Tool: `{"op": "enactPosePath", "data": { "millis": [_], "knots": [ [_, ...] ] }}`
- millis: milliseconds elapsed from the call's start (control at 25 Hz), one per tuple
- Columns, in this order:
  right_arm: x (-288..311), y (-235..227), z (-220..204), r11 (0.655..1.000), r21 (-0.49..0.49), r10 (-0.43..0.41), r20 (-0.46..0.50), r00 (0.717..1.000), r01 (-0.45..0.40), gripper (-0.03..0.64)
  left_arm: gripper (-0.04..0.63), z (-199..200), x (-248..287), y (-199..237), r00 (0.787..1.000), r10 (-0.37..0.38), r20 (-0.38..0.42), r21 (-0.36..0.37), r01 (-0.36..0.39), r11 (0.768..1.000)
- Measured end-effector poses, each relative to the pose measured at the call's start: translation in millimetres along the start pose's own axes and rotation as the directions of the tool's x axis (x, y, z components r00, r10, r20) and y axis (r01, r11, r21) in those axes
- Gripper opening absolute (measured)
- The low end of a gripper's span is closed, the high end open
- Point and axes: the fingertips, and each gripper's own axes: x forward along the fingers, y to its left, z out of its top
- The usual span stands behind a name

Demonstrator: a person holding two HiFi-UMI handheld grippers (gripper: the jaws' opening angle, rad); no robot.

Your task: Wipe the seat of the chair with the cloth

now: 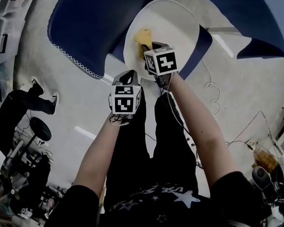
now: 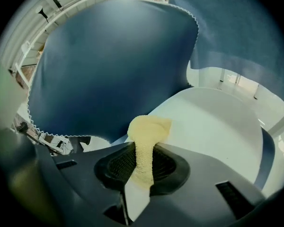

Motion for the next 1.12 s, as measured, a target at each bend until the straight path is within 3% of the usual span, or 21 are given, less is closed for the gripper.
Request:
{"op": "enactPosePath", "data": {
  "millis": [320, 440, 760, 1120],
  "knots": [
    [26.2, 25.1, -7.7, 1.0, -0.03, 0.01, -0.037, 0.999, -0.011, 0.069, 0.02, -8.6, -5.8, 18.1, 1.0, 0.009, 0.003, -0.006, -0.009, 1.0],
    [27.8, 18.8, -13.4, 0.999, 0.033, 0.013, -0.046, 0.999, -0.011, 0.069, 0.02, -10.0, -3.6, 20.0, 1.0, 0.012, -0.006, -0.008, -0.012, 1.0],
    [-4.0, -34.4, -37.4, 0.991, 0.127, -0.045, -0.037, 0.998, 0.049, 0.069, 0.02, -6.9, 4.5, -5.8, 1.0, 0.008, -0.029, 0.04, -0.007, 0.999],
    [-59.7, -99.7, -91.1, 0.991, 0.1, -0.086, -0.046, 0.995, 0.09, 0.069, 0.02, -7.5, 19.1, -64.3, 0.999, 0.033, -0.027, 0.071, -0.031, 0.997]
  ]
}}
